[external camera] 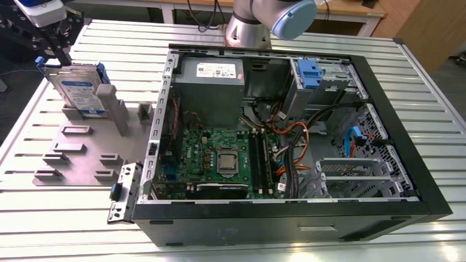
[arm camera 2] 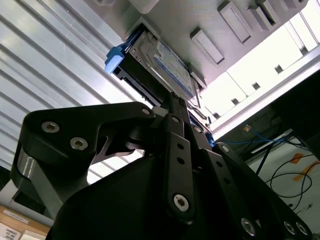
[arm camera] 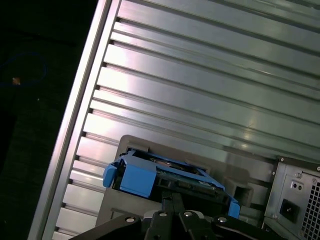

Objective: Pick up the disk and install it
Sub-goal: 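Pick up the disk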

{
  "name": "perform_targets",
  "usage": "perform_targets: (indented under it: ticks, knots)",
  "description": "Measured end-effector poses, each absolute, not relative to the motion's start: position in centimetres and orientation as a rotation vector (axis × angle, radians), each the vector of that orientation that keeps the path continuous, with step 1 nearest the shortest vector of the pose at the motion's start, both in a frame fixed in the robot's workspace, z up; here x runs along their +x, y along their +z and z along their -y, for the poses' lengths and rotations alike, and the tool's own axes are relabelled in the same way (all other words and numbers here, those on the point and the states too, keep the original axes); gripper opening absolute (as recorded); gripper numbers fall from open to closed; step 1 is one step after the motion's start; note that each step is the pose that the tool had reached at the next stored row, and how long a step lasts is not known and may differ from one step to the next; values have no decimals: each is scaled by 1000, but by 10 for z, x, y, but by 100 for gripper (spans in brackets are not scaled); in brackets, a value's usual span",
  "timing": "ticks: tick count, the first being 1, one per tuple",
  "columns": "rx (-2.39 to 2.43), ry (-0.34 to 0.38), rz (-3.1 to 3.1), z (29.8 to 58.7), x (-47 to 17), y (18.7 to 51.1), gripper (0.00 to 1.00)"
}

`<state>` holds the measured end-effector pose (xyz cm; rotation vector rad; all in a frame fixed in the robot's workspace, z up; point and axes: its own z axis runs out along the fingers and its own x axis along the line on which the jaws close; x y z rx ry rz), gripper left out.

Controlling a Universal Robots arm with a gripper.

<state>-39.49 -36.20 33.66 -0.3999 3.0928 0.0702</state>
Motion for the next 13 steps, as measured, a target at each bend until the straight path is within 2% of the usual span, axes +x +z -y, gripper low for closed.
perform_targets:
  ticks: [13]
  knots:
    - [-729, 74, -3037, 362, -395, 336, 11]
